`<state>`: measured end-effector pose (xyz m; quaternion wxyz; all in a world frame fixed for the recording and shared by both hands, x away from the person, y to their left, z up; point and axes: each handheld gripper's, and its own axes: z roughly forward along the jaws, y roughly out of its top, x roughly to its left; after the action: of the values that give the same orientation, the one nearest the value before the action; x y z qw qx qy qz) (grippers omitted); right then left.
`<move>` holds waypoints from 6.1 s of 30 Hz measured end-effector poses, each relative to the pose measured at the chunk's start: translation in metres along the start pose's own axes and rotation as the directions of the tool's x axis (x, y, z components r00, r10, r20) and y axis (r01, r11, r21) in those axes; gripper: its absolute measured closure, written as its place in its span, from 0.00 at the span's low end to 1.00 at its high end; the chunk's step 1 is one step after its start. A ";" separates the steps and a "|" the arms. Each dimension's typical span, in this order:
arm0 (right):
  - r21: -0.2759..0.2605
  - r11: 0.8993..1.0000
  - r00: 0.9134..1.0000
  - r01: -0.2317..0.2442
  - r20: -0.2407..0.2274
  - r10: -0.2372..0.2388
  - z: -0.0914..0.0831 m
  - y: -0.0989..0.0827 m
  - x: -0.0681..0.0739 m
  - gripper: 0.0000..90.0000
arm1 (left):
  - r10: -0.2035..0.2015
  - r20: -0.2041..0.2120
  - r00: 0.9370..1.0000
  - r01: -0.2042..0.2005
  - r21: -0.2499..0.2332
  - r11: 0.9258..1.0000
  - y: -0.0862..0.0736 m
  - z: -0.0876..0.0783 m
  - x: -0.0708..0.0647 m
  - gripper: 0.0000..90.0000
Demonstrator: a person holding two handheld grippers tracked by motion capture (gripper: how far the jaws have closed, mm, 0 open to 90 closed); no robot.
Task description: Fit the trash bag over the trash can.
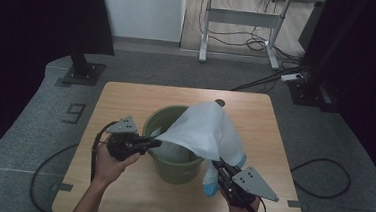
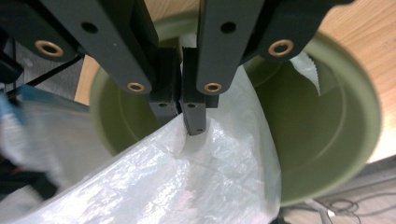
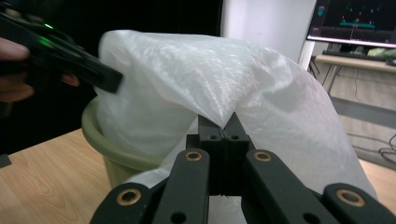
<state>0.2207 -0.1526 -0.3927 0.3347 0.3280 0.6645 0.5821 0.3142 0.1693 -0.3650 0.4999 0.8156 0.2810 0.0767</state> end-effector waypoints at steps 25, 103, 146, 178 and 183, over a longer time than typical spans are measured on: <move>0.056 0.996 0.997 0.068 0.034 -0.070 -0.004 -0.003 -0.004 0.98 | 0.017 0.013 1.000 -0.016 -0.052 0.999 0.021 -0.013 -0.029 0.44; -0.028 0.995 0.994 -0.096 0.052 0.097 -0.018 -0.037 -0.045 0.66 | -0.164 -0.078 0.983 0.160 -0.056 0.986 0.008 -0.011 0.039 1.00; -0.033 0.996 0.996 -0.080 0.044 0.082 -0.018 -0.013 -0.048 0.99 | 0.053 0.050 0.997 -0.054 0.011 0.999 0.050 0.049 -0.039 0.23; -0.020 0.995 0.995 -0.102 0.017 0.103 -0.017 -0.020 -0.046 0.99 | -0.025 0.112 0.993 0.034 -0.083 0.996 0.048 0.060 -0.029 0.98; -0.001 0.992 0.992 -0.124 0.040 0.123 -0.018 -0.026 -0.052 0.99 | -0.080 0.161 0.984 0.101 -0.129 0.987 0.047 0.048 -0.015 0.98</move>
<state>0.2338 -0.2085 -0.4139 0.3111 0.3805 0.6366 0.5943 0.3394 0.1080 -0.3458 0.5778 0.7695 0.2720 0.0090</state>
